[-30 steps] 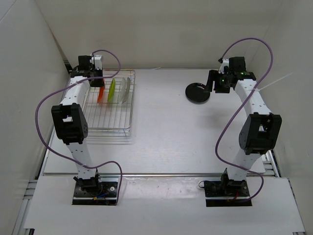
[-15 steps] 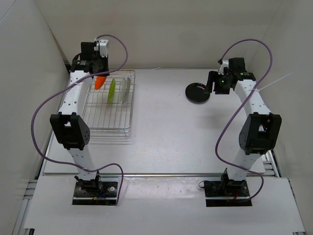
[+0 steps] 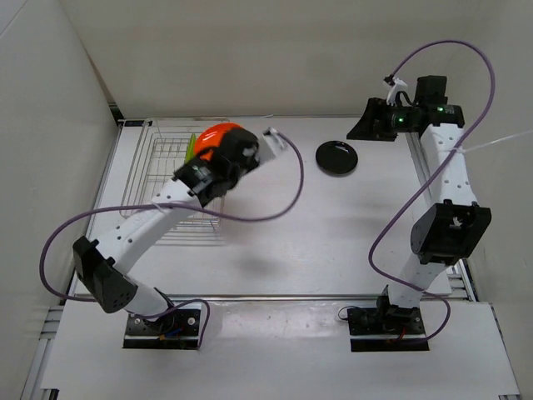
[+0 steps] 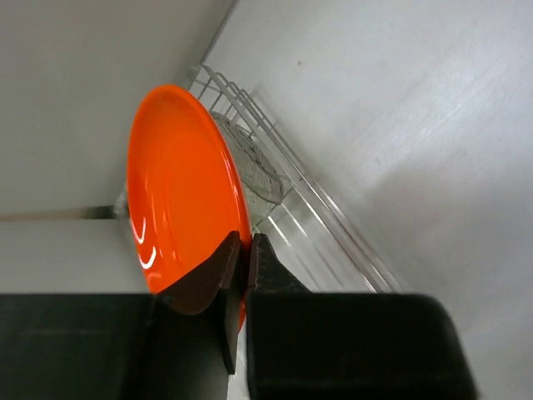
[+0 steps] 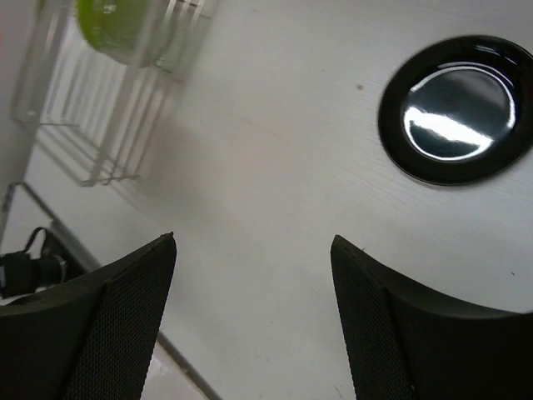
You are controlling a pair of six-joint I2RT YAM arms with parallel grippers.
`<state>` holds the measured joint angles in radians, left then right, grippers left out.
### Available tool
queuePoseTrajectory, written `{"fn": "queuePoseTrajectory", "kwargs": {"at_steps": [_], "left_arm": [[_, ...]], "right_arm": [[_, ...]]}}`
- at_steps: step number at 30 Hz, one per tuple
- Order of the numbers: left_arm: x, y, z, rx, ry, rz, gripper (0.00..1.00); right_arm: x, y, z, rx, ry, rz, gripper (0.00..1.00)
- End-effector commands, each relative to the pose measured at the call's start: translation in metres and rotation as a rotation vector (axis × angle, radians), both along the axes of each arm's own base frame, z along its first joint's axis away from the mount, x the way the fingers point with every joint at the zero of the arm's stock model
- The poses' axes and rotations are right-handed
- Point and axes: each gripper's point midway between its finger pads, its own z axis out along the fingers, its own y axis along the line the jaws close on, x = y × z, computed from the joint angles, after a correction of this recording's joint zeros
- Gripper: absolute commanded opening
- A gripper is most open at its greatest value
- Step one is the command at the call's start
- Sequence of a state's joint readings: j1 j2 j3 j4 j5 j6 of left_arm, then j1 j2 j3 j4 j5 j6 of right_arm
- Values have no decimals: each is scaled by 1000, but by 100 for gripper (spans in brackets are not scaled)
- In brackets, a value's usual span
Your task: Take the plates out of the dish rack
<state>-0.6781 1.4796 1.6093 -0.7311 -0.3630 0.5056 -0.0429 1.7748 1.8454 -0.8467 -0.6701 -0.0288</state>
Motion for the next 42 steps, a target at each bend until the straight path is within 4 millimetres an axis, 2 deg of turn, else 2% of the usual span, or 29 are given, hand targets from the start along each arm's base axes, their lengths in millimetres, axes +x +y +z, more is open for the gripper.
{"fn": "queuePoseTrajectory", "kwargs": {"at_steps": [1,2,3,4,5,9,10,12,13,16,17,18,19,20,26,33,35,36,38,39,42], "left_arm": [[-23,11,42,251,-272,45,11],[-30,12,32,384,-292,28,11],[-41,-10,39,388,-351,-22,11],[-46,-16,38,433,-372,-43,11],[-50,-19,33,549,-390,-79,11],[-82,-75,42,630,-528,-261,11],[-86,-86,38,644,-537,-288,11],[-95,-102,41,634,-558,-315,11],[-103,-116,38,620,-562,-345,11],[-112,-132,38,587,-555,-370,11],[-115,-136,37,583,-552,-380,11],[-115,-140,32,595,-547,-385,11],[-114,-141,38,571,-558,-376,11],[-114,-143,34,581,-553,-379,11],[-120,-165,48,540,-576,-392,11],[-124,-184,43,536,-559,-405,11],[-124,-184,43,536,-559,-405,11],[-125,-183,41,536,-552,-405,11],[-124,-184,37,547,-541,-410,11],[-125,-184,35,542,-534,-408,11],[-125,-184,31,548,-517,-410,11]], "right_arm": [[-44,24,62,181,-66,199,79],[-48,28,68,186,-80,223,80],[-55,36,74,192,-87,255,80],[-64,42,75,199,-66,276,81],[-69,47,84,192,-98,310,83],[-91,76,92,148,-112,384,87],[-95,79,98,136,-142,381,87],[-104,87,97,129,-150,400,87],[-109,85,102,118,-176,394,87],[-121,90,111,111,-213,412,87],[-122,91,108,116,-194,407,87],[-127,93,112,116,-207,419,87],[-126,92,108,110,-198,412,87],[-131,95,112,111,-208,423,87],[-126,99,96,93,-181,416,86],[-111,97,90,70,-179,369,83],[-107,97,90,61,-181,361,79],[-107,97,90,61,-181,361,71],[-107,95,93,53,-200,354,63],[-105,96,90,53,-199,353,53],[-108,95,91,54,-215,354,35]]}}
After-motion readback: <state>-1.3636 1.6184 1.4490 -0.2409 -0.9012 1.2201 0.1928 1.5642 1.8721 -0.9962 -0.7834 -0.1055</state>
